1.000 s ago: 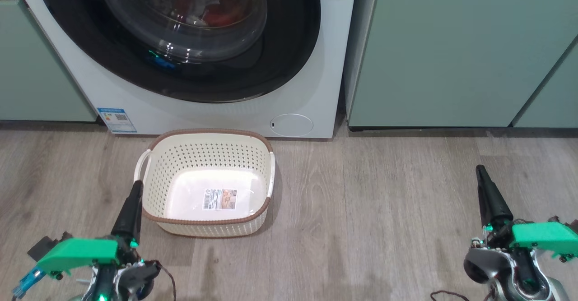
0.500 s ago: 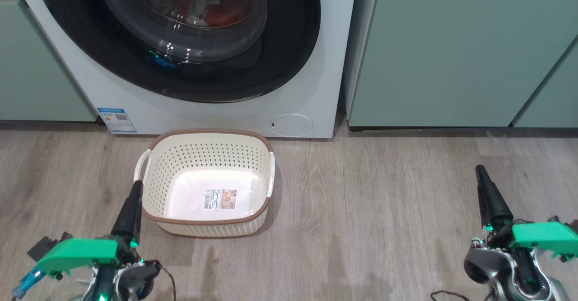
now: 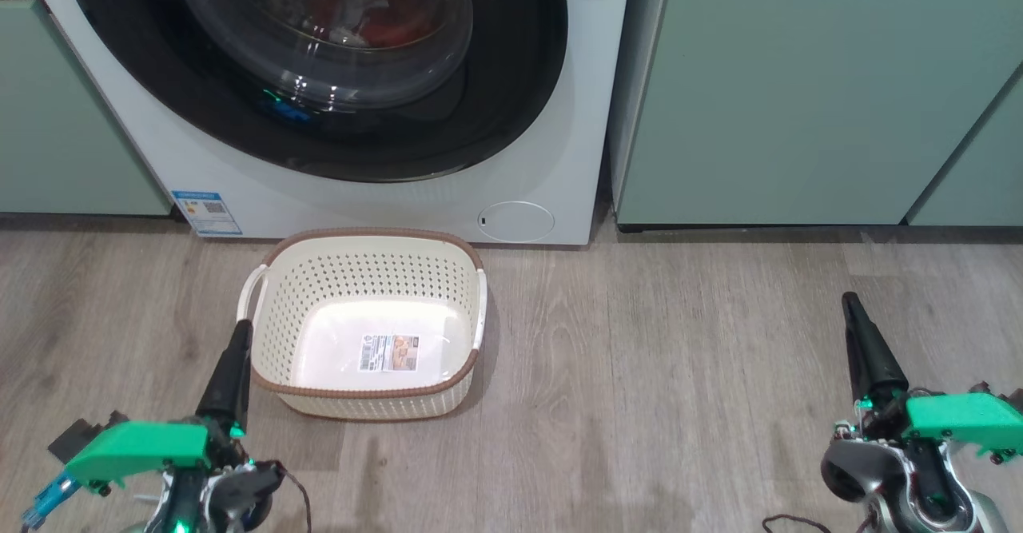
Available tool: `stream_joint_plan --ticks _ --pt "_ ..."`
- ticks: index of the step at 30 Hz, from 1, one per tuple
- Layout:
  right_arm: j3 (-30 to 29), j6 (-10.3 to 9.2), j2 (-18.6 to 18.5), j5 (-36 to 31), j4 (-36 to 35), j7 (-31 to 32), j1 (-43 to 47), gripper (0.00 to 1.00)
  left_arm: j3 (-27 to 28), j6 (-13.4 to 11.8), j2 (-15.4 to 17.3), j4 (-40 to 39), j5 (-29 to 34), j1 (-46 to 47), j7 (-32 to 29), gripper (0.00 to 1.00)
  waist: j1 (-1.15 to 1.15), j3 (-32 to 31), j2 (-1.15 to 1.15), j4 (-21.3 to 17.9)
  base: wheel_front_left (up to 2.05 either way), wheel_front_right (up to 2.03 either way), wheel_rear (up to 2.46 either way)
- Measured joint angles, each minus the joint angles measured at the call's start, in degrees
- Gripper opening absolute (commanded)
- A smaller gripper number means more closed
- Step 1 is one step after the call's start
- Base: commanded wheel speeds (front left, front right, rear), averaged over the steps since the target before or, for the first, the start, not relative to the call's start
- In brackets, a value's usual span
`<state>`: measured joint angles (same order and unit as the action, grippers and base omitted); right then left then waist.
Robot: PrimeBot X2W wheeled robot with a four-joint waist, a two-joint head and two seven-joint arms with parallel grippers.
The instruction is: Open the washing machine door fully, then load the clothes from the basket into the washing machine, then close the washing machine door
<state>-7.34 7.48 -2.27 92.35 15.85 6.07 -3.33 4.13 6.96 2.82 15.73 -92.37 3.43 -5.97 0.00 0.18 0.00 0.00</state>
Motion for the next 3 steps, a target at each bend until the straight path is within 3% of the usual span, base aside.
stream_joint_plan --ticks 3 --pt "0.0 0.00 0.0 0.0 0.0 0.0 0.0 0.00 0.0 0.0 0.0 0.0 0.0 0.0 0.0 0.00 0.00 0.0 0.00 0.0 0.00 0.00 0.00"
